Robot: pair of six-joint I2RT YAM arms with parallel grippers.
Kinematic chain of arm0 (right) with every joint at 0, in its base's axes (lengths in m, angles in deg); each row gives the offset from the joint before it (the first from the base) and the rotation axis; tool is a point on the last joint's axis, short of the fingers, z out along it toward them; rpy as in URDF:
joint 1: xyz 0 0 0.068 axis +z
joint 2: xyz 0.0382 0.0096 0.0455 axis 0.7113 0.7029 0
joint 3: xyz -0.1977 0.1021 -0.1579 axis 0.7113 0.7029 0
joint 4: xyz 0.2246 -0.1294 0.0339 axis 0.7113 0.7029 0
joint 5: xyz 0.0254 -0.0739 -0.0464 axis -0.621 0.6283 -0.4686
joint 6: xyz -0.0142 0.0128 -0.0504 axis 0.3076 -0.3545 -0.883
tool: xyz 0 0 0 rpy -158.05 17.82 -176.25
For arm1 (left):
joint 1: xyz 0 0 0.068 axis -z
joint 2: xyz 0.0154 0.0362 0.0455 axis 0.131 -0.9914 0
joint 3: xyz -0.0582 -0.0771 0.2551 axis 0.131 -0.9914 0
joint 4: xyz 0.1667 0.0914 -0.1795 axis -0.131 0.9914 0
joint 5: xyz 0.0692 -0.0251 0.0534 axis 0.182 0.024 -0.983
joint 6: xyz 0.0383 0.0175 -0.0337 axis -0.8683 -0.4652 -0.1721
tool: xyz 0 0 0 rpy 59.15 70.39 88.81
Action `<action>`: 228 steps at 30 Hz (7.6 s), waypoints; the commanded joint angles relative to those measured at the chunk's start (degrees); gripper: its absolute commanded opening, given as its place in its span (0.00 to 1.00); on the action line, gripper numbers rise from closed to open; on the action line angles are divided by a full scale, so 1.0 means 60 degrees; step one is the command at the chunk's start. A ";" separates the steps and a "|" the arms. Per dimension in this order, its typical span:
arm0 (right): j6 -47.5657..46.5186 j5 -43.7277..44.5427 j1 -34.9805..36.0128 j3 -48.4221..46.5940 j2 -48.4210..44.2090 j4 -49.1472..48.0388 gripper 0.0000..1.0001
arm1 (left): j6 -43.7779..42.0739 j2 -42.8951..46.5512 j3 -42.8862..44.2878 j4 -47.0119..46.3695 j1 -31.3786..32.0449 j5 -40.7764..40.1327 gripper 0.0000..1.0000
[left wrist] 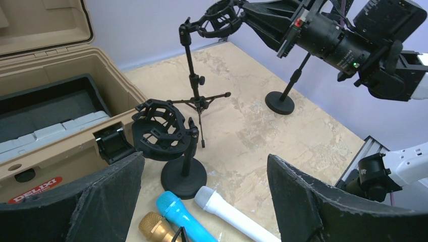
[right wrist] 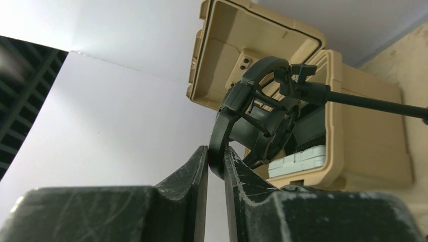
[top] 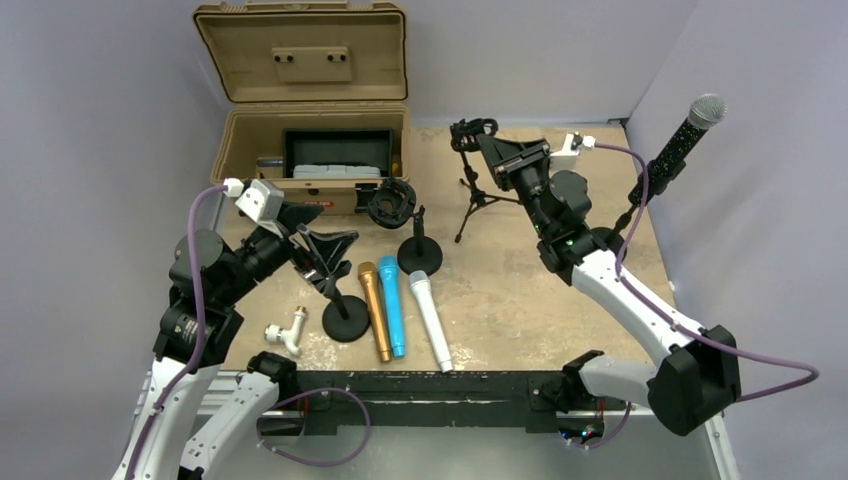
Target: Remove the microphone from the stand
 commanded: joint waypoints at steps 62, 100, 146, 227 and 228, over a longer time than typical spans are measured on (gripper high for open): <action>-0.5553 -0.0367 -0.1403 0.3827 0.3408 -0.7877 0.60 | -0.0190 -0.1597 0.1604 -0.1700 -0.0121 -0.0957 0.88; -0.7064 -0.0828 -0.1394 0.2754 0.5408 -0.8526 0.44 | 0.0483 -0.1174 0.1050 -0.2255 -0.0712 0.0092 0.88; -0.6811 -0.1130 -0.1102 0.3125 0.5784 -0.9198 0.43 | 0.0594 -0.1072 0.1018 -0.2317 -0.0739 0.0195 0.88; -0.8224 0.4109 0.1898 0.1972 0.4649 -0.4655 0.52 | 0.1004 -0.1390 0.0931 -0.2631 -0.0798 0.0643 0.88; -0.7663 0.3516 0.1757 0.2125 0.4456 -0.4607 0.56 | 0.1018 -0.1401 0.0937 -0.2645 -0.0798 0.0662 0.88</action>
